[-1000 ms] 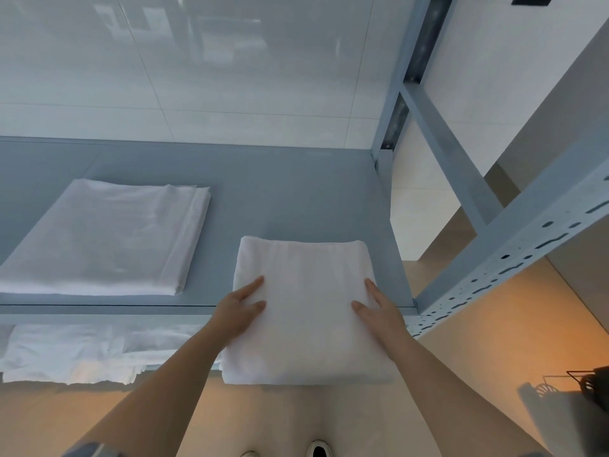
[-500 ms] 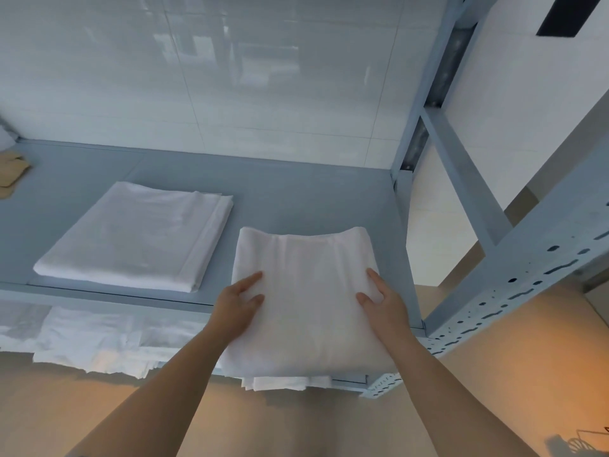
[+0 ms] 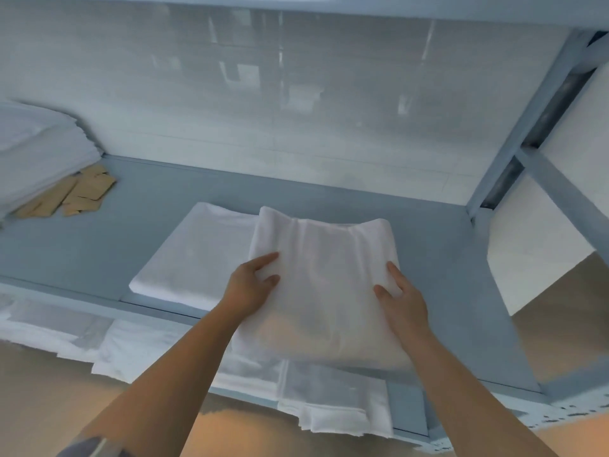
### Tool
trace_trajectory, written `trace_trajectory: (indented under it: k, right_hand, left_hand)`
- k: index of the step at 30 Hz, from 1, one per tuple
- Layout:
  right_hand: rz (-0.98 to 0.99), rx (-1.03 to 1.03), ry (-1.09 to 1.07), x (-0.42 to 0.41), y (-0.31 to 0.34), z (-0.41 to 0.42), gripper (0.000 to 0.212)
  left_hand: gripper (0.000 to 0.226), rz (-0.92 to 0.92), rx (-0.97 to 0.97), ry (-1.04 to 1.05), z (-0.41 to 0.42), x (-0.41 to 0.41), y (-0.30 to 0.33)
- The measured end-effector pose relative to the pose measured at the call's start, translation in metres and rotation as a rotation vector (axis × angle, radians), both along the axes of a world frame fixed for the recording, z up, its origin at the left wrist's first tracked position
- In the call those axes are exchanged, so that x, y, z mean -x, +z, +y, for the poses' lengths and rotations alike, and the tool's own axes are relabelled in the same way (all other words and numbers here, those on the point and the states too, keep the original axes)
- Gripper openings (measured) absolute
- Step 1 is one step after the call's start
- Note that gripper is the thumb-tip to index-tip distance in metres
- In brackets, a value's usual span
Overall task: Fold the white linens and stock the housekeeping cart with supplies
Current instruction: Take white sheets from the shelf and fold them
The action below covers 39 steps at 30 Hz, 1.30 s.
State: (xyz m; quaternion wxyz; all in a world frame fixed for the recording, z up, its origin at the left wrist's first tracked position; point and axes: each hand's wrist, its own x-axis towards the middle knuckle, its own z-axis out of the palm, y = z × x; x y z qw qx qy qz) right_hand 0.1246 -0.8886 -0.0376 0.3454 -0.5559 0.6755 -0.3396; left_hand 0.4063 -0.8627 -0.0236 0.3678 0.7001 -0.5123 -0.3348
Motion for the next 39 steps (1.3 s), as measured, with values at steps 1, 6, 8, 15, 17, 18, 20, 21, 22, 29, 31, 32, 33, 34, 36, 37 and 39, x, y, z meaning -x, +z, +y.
trace_trajectory:
  k: [1, 6, 8, 15, 17, 18, 20, 21, 22, 29, 31, 32, 33, 34, 36, 37, 39]
  right_hand:
    - [-0.002, 0.002, -0.002, -0.025, 0.000, -0.003, 0.056]
    - [-0.047, 0.002, -0.052, -0.143, 0.003, -0.011, 0.055]
    - [-0.061, 0.000, -0.070, -0.181, 0.005, -0.015, 0.055]
    - [-0.059, -0.031, -0.103, -0.255, 0.007, -0.047, 0.053]
    - [-0.029, -0.044, -0.093, -0.267, 0.007, -0.060, 0.052]
    - [-0.019, -0.052, -0.094, -0.272, 0.007, -0.066, 0.052]
    - [-0.008, -0.064, -0.102, -0.281, 0.007, -0.075, 0.051]
    - [-0.009, -0.069, -0.103, -0.285, 0.005, -0.080, 0.051]
    - [-0.010, -0.076, -0.105, -0.288, 0.003, -0.084, 0.050]
    - [0.043, -0.128, -0.121, -0.284, -0.028, -0.092, 0.049]
    - [0.078, -0.148, -0.100, -0.280, -0.038, -0.093, 0.049]
    - [0.087, -0.155, -0.090, -0.278, -0.043, -0.093, 0.048]
    - [0.098, -0.162, -0.084, -0.278, -0.046, -0.094, 0.048]
    - [0.118, -0.169, -0.079, -0.279, -0.047, -0.095, 0.048]
    - [0.310, -0.206, -0.053, -0.283, -0.047, -0.097, 0.048]
    - [0.498, -0.211, -0.028, -0.288, -0.046, -0.096, 0.049]
    - [0.781, -0.100, 0.064, -0.303, -0.045, -0.091, 0.053]
  left_hand:
    - [0.045, -0.009, 0.003, -0.005, -0.005, -0.025, 0.001]
    - [0.044, -0.087, -0.010, -0.049, -0.034, -0.144, 0.012]
    - [0.044, -0.114, -0.001, -0.088, -0.046, -0.182, 0.015]
    - [0.043, -0.148, -0.009, -0.166, -0.094, -0.256, 0.013]
    - [0.044, -0.147, -0.030, -0.153, -0.104, -0.266, 0.009]
    - [0.044, -0.149, -0.039, -0.151, -0.109, -0.271, 0.007]
    - [0.044, -0.159, -0.051, -0.157, -0.118, -0.280, 0.002]
    - [0.044, -0.170, -0.057, -0.163, -0.123, -0.284, -0.001]
    - [0.044, -0.186, -0.065, -0.170, -0.128, -0.288, -0.004]
    - [0.045, -0.174, -0.108, -0.208, -0.136, -0.283, -0.039]
    - [0.044, -0.167, -0.101, -0.208, -0.136, -0.279, -0.050]
    - [0.043, -0.187, -0.093, -0.205, -0.137, -0.277, -0.054]
    - [0.042, -0.220, -0.093, -0.202, -0.137, -0.276, -0.057]
    - [0.042, -0.265, -0.098, -0.198, -0.137, -0.274, -0.059]
    - [0.043, -0.405, -0.123, -0.205, -0.136, -0.272, -0.060]
    - [0.044, -0.521, -0.120, -0.214, -0.135, -0.271, -0.059]
    - [0.048, -0.759, -0.044, -0.262, -0.132, -0.261, -0.057]
